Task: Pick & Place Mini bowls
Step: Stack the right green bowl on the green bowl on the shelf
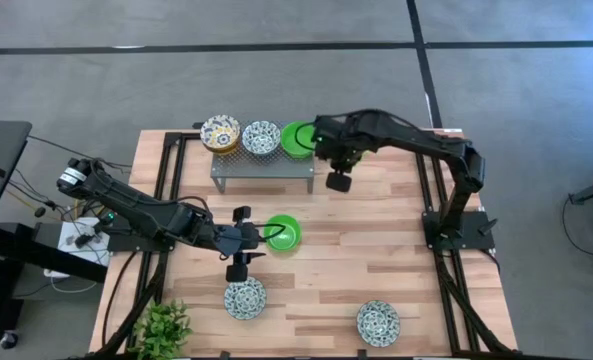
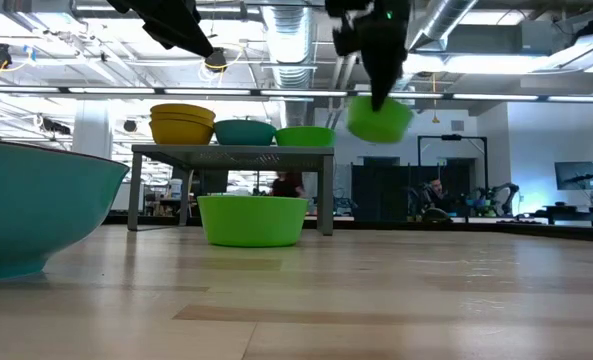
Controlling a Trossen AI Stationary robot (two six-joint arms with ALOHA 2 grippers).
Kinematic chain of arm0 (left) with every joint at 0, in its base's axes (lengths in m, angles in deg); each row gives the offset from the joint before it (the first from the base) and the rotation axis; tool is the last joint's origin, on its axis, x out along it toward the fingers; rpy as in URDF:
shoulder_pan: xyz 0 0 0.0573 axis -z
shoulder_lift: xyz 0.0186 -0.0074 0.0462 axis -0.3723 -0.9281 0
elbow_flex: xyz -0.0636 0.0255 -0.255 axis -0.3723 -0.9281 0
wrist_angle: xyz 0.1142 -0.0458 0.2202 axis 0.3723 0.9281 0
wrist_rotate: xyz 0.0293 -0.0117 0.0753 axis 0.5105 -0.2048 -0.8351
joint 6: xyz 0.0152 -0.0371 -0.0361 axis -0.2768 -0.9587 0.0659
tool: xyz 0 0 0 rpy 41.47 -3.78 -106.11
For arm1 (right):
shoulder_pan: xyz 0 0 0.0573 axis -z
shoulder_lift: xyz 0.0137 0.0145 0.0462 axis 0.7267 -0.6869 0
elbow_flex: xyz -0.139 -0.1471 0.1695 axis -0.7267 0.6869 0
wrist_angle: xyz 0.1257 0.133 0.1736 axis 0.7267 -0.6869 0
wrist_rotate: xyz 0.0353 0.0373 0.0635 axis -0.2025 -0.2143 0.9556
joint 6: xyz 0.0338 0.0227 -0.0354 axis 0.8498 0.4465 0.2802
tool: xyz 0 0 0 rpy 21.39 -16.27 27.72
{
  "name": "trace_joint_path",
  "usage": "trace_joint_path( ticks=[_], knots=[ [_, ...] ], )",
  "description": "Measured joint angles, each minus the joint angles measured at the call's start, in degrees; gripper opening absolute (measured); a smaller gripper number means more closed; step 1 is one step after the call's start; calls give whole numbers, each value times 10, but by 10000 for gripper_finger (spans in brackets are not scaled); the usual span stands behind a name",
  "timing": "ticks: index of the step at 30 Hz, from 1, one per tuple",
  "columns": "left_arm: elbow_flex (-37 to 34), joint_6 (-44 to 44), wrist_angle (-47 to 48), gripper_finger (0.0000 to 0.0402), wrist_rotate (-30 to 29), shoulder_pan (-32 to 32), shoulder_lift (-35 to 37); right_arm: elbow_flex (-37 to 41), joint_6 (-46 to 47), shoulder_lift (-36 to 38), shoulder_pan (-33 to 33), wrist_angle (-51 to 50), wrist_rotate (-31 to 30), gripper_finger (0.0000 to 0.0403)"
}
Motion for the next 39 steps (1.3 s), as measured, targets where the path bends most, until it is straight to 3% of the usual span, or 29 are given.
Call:
trace_joint_path(
  ticks=[7,21,39],
  knots=[
    [0,0,0,158,0,0,0,-75,-74,0,0,3,2,1],
    [0,0,0,158,0,0,0,-84,-335,-13,12,114,39,0],
    [0,0,0,158,0,0,0,-83,-388,-93,50,137,33,3]
  ],
)
